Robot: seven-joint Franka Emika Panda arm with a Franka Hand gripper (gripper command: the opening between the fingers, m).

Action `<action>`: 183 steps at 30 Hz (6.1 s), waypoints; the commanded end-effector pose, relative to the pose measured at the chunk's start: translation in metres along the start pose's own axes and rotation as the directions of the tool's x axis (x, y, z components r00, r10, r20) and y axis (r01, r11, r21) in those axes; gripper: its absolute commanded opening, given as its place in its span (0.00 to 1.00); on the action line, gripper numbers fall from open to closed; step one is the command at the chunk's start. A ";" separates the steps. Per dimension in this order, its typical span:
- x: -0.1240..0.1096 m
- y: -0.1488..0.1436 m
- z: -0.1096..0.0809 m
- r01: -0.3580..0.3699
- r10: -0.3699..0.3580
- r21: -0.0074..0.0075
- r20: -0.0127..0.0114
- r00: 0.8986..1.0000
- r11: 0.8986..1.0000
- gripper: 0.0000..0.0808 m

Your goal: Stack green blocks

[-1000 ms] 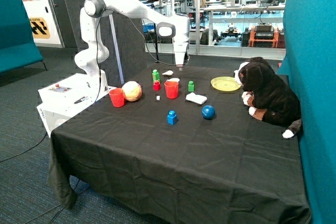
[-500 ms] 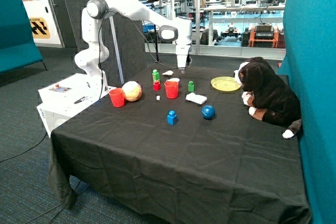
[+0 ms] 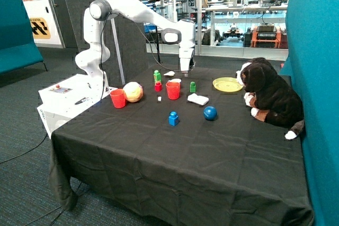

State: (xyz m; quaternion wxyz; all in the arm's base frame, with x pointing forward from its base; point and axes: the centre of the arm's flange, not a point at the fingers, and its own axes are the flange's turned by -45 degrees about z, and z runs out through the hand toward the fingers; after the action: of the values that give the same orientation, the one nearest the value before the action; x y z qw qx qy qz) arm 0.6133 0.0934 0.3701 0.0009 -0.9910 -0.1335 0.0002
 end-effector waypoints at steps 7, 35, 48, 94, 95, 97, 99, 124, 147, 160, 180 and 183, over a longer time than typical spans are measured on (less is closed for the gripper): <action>0.011 -0.001 0.005 -0.001 0.001 -0.002 0.000 1.000 1.000 0.48; 0.019 0.009 0.036 -0.019 0.019 -0.002 0.000 1.000 1.000 0.38; 0.021 0.011 0.043 -0.015 0.015 -0.002 0.000 1.000 1.000 0.32; 0.022 0.004 0.043 -0.004 0.004 -0.002 0.000 1.000 1.000 0.69; 0.022 0.004 0.043 -0.004 0.004 -0.002 0.000 1.000 1.000 0.69; 0.022 0.003 0.044 -0.003 0.003 -0.002 0.000 1.000 1.000 0.69; 0.023 0.003 0.046 -0.002 0.002 -0.002 0.000 1.000 1.000 0.68; 0.027 0.000 0.064 -0.007 0.007 -0.002 0.000 1.000 1.000 0.55; 0.032 -0.009 0.055 0.011 -0.011 -0.002 0.000 1.000 1.000 0.24; 0.025 0.002 0.059 -0.005 0.005 -0.002 0.000 1.000 1.000 0.00; 0.017 0.009 0.034 0.027 -0.027 -0.002 0.000 1.000 1.000 0.00; 0.015 0.010 0.029 0.030 -0.030 -0.002 0.000 1.000 1.000 0.00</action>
State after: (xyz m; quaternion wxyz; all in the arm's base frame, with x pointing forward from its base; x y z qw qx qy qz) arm 0.6383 0.0944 0.3229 -0.0038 -0.9904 -0.1383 0.0039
